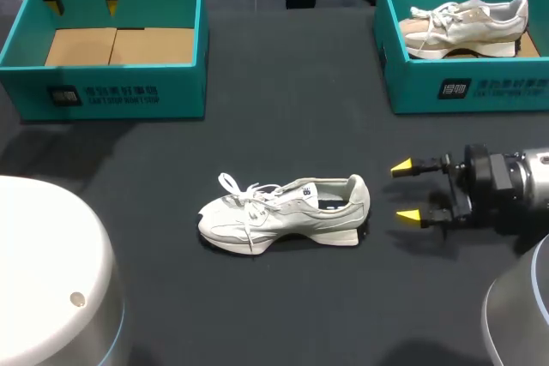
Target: Take the shoe out of the shoebox, open the shoe tongue, remove and reinsert the insole, then place the shoe into the shoebox
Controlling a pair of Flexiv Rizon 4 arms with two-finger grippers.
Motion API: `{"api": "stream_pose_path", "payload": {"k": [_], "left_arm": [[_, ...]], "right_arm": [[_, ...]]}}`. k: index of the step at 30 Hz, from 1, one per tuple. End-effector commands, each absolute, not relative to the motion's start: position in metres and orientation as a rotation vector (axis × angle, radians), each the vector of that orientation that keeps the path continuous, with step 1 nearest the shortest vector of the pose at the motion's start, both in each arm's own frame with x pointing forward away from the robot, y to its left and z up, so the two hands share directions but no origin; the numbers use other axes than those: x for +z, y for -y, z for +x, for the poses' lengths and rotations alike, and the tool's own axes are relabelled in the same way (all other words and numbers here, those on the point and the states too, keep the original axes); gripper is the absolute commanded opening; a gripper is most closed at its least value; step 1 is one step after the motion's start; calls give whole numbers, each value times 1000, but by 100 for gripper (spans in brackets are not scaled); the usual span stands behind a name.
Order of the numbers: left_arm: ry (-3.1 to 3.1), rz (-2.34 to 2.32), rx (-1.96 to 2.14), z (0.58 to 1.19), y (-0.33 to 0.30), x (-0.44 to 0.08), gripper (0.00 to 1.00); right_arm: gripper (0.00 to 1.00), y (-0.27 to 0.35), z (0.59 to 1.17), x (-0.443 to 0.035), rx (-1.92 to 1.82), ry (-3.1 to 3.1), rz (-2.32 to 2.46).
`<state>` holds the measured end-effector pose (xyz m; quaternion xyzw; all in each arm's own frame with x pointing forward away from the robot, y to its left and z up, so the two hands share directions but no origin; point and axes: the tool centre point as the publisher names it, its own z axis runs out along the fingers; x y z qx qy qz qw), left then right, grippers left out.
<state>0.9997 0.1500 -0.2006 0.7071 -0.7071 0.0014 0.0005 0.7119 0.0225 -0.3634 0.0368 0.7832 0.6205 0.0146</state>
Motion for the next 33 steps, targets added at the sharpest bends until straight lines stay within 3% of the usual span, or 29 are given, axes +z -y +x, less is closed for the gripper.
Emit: {"api": "stream_pose_path", "payload": {"k": [1, 33], "left_arm": [[2221, 2221, 3, 1000, -150, -200, 100], [2221, 2221, 3, 1000, -150, -200, 100]], "right_arm": [[100, -24, 716, -373, 1958, -2422, 117], [100, -67, 695, -370, 1888, -2492, -32]]}}
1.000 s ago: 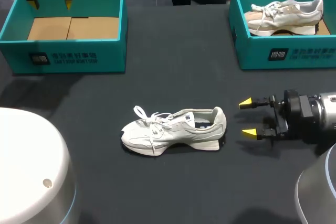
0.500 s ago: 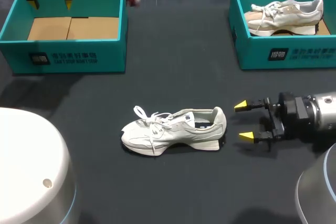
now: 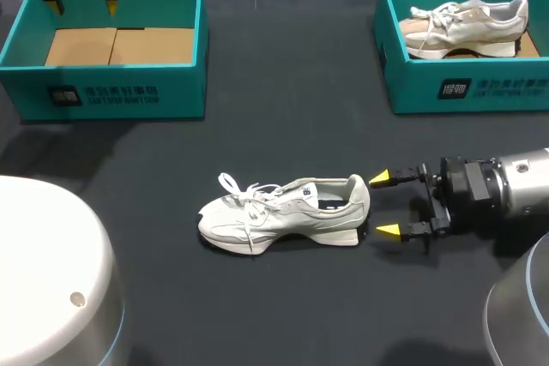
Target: Take the shoe out of the shoebox, open the shoe tongue, remove and reinsert the insole, then place the shoe into the shoebox
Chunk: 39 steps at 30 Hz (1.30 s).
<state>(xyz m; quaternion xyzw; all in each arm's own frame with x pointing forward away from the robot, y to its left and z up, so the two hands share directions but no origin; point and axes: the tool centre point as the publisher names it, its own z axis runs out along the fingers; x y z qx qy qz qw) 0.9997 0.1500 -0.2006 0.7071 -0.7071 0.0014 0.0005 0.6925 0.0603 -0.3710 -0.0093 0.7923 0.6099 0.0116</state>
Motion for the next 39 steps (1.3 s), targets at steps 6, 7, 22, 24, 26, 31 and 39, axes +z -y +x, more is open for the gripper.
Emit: {"api": "stream_pose_path", "payload": {"k": [6, 7, 22, 24, 26, 31, 39], "left_arm": [[2221, 2221, 3, 1000, -150, -200, 100], [2221, 2221, 3, 1000, -150, -200, 100], [2221, 2221, 3, 1000, -150, -200, 100], [2221, 2221, 3, 1000, -150, -200, 100], [2221, 2221, 3, 1000, -150, -200, 100], [2221, 2221, 3, 1000, -150, -200, 100], [2221, 2221, 3, 1000, -150, -200, 100]], "right_arm": [[100, -76, 698, -374, 1879, -2517, -55], [100, -77, 699, -375, 1873, -2525, -56], [100, -94, 698, -385, 1848, -2561, -88], [100, -98, 698, -387, 1842, -2568, -93], [100, -101, 698, -388, 1837, -2576, -99], [100, -106, 699, -391, 1835, -2580, -109], [100, -112, 701, -398, 1835, -2588, -124]]}}
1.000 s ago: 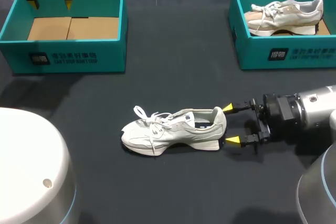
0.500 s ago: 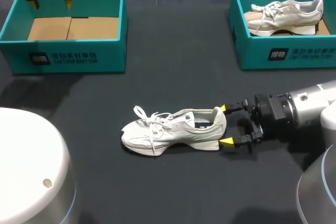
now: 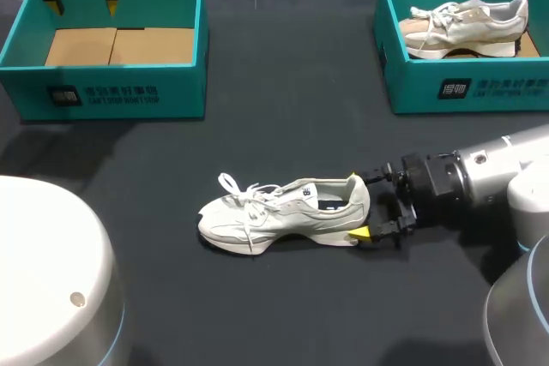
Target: Take the shoe out of the shoebox, open the shoe tongue, remove and reinsert the insole, then place the shoe into the shoebox
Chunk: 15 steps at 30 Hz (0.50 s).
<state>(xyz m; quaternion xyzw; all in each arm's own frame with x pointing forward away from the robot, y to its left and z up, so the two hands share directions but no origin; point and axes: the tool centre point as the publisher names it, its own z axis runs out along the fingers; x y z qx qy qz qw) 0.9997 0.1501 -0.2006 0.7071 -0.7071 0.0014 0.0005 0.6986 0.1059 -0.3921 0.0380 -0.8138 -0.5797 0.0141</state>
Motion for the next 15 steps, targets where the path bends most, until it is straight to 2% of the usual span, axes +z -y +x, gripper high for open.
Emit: {"api": "stream_pose_path", "payload": {"k": [1, 15], "left_arm": [[2221, 2221, 3, 1000, -150, -200, 100], [2221, 2221, 3, 1000, -150, -200, 100]], "right_arm": [[100, -113, 700, -399, -1795, 2533, 123], [100, -124, 702, -403, -1790, 2524, 147]]}}
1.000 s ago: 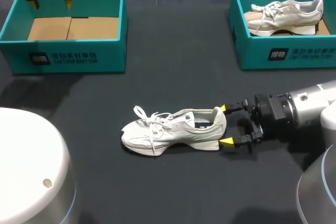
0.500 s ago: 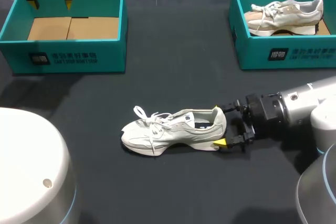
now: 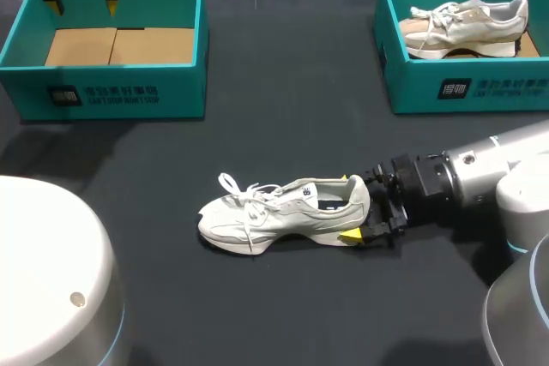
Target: Take the shoe out of the shoebox, open the shoe tongue, remove and reinsert the insole, then place the shoe into the shoebox
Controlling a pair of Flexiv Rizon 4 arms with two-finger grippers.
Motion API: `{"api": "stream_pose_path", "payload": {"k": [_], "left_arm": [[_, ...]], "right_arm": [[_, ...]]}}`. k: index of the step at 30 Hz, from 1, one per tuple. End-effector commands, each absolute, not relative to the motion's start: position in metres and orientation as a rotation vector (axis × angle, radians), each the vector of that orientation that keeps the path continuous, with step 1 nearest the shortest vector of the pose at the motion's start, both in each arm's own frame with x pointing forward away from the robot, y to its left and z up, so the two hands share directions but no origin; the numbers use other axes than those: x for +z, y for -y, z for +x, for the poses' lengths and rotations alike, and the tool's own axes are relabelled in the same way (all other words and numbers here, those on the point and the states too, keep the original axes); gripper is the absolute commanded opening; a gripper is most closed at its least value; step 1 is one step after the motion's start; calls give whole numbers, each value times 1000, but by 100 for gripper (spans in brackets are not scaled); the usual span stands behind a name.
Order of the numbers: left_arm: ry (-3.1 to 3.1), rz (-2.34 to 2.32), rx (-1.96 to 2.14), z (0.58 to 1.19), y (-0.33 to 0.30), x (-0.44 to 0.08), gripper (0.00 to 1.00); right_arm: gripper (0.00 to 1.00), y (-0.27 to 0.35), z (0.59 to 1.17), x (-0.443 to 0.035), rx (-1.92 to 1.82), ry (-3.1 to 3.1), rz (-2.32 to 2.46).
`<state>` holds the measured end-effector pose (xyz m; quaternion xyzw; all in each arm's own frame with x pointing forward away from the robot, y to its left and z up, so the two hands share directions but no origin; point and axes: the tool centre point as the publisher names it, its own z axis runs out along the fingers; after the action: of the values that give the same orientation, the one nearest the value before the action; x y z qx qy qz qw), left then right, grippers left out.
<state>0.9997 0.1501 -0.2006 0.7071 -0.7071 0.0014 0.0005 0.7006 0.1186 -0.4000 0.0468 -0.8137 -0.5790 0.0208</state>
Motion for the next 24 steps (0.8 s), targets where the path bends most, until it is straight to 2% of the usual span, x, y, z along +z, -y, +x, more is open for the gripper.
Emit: {"api": "stream_pose_path", "payload": {"k": [1, 24], "left_arm": [[2221, 2221, 3, 1000, -150, -200, 100], [2221, 2221, 3, 1000, -150, -200, 100]], "right_arm": [[100, -125, 702, -403, -1785, 2525, 148], [100, -137, 704, -401, -1818, 2539, 154]]}}
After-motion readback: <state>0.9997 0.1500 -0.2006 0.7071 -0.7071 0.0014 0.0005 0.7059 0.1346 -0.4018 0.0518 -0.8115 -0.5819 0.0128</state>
